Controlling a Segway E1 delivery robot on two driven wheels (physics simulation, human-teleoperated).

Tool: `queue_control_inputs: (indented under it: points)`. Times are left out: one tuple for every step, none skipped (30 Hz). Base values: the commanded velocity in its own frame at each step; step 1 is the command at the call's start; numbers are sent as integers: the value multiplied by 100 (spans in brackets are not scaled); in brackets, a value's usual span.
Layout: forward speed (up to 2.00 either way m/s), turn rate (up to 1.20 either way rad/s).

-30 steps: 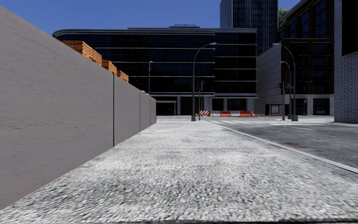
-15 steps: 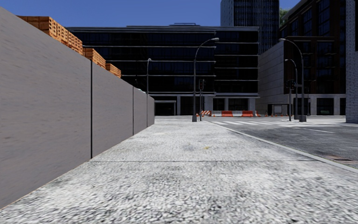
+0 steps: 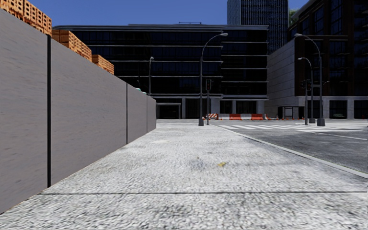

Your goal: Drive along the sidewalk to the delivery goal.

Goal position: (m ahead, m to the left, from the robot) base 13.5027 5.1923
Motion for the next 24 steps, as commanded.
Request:
queue_control_inputs:
  points:
    - [200, 0]
    - [200, 0]
    - [200, 0]
    - [200, 0]
    - [200, 0]
    - [200, 0]
    - [200, 0]
    - [200, 0]
    - [200, 0]
    - [200, 0]
    - [200, 0]
    - [200, 0]
    - [200, 0]
    - [200, 0]
    - [200, 0]
    - [200, 0]
    - [200, 0]
    - [200, 0]
    - [200, 0]
    - [200, 0]
    - [200, 0]
    - [200, 0]
    - [200, 0]
    - [200, 0]
